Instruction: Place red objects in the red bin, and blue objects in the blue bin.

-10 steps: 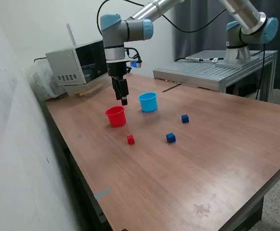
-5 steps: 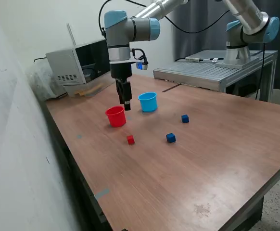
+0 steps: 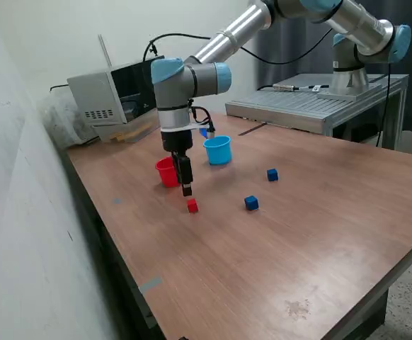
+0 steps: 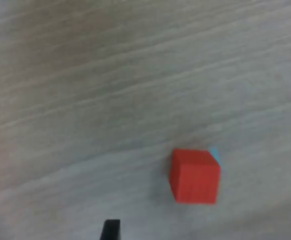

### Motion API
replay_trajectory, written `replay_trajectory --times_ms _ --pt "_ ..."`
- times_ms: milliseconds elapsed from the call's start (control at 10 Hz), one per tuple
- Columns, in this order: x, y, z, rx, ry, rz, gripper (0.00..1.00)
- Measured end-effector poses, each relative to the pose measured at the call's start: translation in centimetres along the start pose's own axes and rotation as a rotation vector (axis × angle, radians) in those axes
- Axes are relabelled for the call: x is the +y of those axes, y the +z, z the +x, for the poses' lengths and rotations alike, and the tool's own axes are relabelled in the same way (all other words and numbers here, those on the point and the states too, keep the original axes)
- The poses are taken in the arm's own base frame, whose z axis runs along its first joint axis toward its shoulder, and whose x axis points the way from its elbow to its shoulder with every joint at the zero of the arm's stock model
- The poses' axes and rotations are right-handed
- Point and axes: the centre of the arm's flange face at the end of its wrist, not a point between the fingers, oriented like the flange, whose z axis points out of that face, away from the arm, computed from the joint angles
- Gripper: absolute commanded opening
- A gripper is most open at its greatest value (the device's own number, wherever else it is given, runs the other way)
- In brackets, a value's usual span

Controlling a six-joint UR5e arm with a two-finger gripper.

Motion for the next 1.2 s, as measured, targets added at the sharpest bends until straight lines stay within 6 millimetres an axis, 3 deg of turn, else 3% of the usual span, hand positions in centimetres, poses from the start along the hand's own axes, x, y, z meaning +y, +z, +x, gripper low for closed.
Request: replay_trajectory --times_ms 300,800,900,1200 --pt "-0.4 3.5 -0.3 -0.007 0.002 0.029 1.00" --pt "-0.5 4.1 -0.2 -0.009 0.001 0.033 1.00" --pt "-0.5 4.1 -0.1 -0.009 -0.001 0.032 0.00" --pt "-1.1 4.1 1.3 -0.008 -0.018 0.033 0.00"
